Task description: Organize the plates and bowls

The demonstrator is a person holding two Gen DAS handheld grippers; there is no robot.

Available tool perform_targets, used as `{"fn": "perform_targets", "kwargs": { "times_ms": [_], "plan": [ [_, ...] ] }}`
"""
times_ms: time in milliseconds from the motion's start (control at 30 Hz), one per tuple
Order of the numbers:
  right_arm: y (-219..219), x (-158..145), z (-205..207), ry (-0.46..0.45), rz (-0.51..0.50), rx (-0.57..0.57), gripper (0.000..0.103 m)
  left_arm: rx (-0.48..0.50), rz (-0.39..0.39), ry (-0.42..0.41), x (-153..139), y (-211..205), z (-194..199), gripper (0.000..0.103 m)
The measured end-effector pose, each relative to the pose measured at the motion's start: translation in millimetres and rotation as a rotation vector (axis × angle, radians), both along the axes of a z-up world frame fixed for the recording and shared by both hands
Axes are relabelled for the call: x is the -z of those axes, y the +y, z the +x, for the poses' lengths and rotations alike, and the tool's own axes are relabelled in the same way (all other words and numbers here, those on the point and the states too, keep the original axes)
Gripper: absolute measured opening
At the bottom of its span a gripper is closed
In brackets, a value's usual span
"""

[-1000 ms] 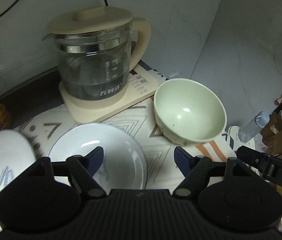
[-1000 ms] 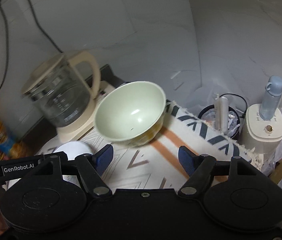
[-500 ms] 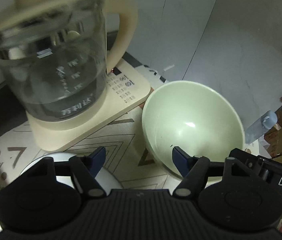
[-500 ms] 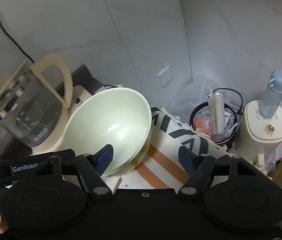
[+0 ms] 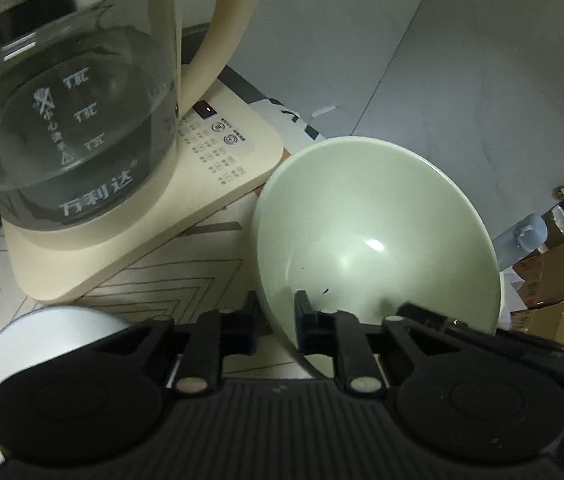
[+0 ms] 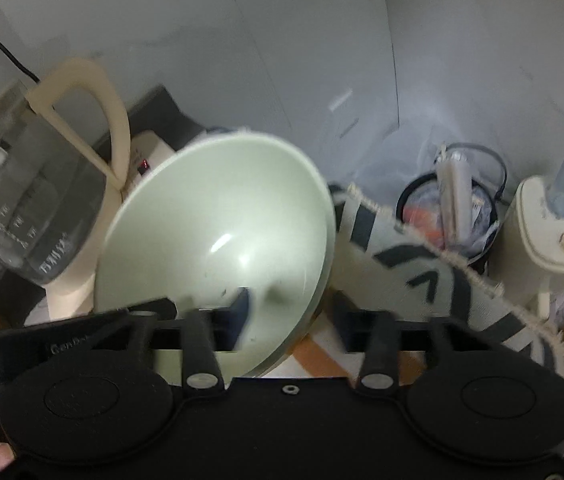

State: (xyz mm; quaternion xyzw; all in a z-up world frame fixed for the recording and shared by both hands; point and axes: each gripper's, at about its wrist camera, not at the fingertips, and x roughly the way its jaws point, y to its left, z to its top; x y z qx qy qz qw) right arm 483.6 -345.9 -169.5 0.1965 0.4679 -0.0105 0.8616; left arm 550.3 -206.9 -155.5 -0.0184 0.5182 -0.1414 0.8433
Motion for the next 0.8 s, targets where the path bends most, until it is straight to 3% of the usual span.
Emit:
{"fn": "perform_targets", "kwargs": {
  "times_ms": [33,300,800],
  "plan": [
    [1,3,1,0.010,-0.011,0.000,0.021,-0.007,-0.003,0.001,0,0,0,0.015],
    [6,-6,-11,-0.001,-0.021,-0.024,0.020,-0.025,-0.001,-0.008,-19,8,-17,0.014],
    [12,-82,-68,-0.130,-0.054,-0.088,0.020,-0.097,-0.030,-0.120,-98,25,-96,0.014]
  ]
}}
